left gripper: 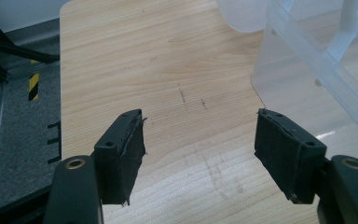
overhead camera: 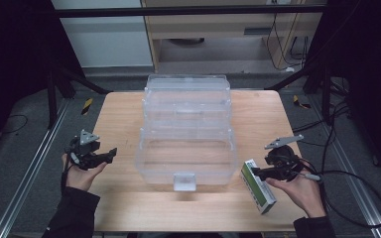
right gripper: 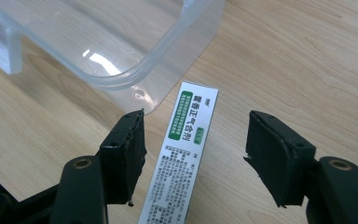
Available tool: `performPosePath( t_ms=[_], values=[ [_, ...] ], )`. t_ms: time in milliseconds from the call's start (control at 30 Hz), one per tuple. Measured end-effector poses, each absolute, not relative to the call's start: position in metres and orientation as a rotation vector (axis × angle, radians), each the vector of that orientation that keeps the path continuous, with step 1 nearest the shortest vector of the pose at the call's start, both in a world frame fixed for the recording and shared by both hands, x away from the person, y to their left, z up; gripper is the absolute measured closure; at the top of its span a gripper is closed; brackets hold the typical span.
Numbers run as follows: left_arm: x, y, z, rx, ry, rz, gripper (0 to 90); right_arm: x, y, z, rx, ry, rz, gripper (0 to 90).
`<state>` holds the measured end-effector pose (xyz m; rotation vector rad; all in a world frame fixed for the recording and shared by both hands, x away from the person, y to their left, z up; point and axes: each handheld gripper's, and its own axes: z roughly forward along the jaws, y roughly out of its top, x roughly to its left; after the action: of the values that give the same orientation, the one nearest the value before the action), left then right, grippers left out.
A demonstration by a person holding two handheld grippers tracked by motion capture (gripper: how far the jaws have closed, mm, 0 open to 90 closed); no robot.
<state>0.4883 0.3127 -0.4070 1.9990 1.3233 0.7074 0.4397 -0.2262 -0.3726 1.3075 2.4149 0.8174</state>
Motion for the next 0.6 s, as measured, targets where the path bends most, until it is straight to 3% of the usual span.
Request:
performPosePath(
  t_ms=[600],
  values=[
    [0.490, 0.312, -0.410, 2.014, 1.331, 0.700, 31.8, 0.429, -0.220, -0.378, 1.328, 2.504, 0.720, 38.7]
  ],
)
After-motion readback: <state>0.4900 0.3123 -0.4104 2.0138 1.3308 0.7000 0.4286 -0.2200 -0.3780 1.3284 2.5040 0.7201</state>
